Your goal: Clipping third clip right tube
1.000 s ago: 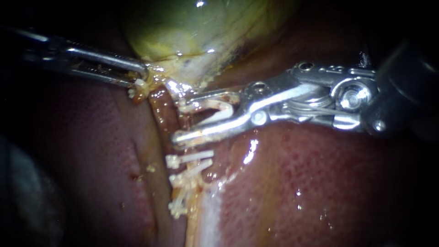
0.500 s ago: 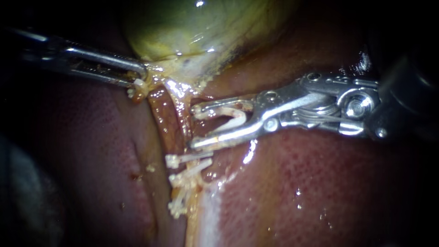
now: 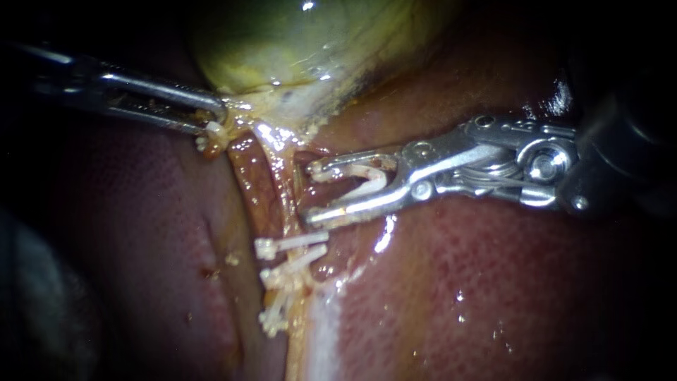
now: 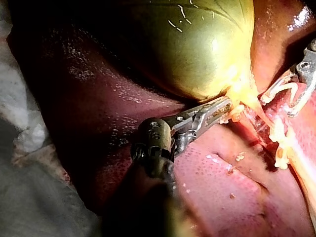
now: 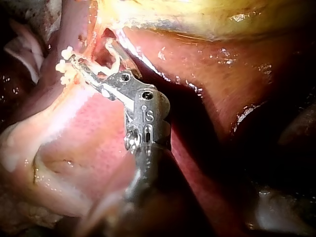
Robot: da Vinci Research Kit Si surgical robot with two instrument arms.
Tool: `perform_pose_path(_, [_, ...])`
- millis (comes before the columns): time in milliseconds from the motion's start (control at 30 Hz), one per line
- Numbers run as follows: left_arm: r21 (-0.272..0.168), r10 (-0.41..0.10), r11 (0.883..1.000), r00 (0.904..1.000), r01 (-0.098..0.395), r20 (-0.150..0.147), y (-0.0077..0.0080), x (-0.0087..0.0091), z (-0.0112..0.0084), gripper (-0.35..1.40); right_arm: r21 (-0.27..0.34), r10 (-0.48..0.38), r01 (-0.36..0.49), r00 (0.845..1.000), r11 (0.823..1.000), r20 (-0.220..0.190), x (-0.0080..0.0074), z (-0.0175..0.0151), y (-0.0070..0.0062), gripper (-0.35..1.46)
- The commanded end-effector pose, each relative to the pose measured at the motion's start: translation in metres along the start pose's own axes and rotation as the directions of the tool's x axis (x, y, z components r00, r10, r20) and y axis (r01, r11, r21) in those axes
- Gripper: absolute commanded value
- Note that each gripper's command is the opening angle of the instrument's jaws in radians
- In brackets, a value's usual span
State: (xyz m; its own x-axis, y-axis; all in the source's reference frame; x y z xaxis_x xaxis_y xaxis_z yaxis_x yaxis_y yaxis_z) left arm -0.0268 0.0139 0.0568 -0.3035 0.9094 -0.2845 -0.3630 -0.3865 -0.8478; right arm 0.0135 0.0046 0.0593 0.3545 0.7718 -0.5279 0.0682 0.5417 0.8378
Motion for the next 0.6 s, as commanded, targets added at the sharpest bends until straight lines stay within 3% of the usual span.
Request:
perform_pose_path(33, [0.0,0.0,1.0,1.0,0.0,0.0,0.0,0.0,0.0,-0.35,-0.002,0.003,-0.003,1.0,1.0,-0.001,-0.0002,0.0001,0.0002,0.47])
perform_pose_path(400, [0.0,0.0,1.0,1.0,0.0,0.0,0.0,0.0,0.0,-0.35,-0.021,0.046,-0.046,0.999,0.999,-0.004,-0.0013,0.0029,0.0018,0.49])
perform_pose_path(600, [0.001,0.0,1.0,1.0,0.0,0.0,0.0001,0.0,0.0,-0.35,-0.031,0.075,-0.076,0.997,0.997,-0.009,-0.0011,0.0045,0.0022,0.49])
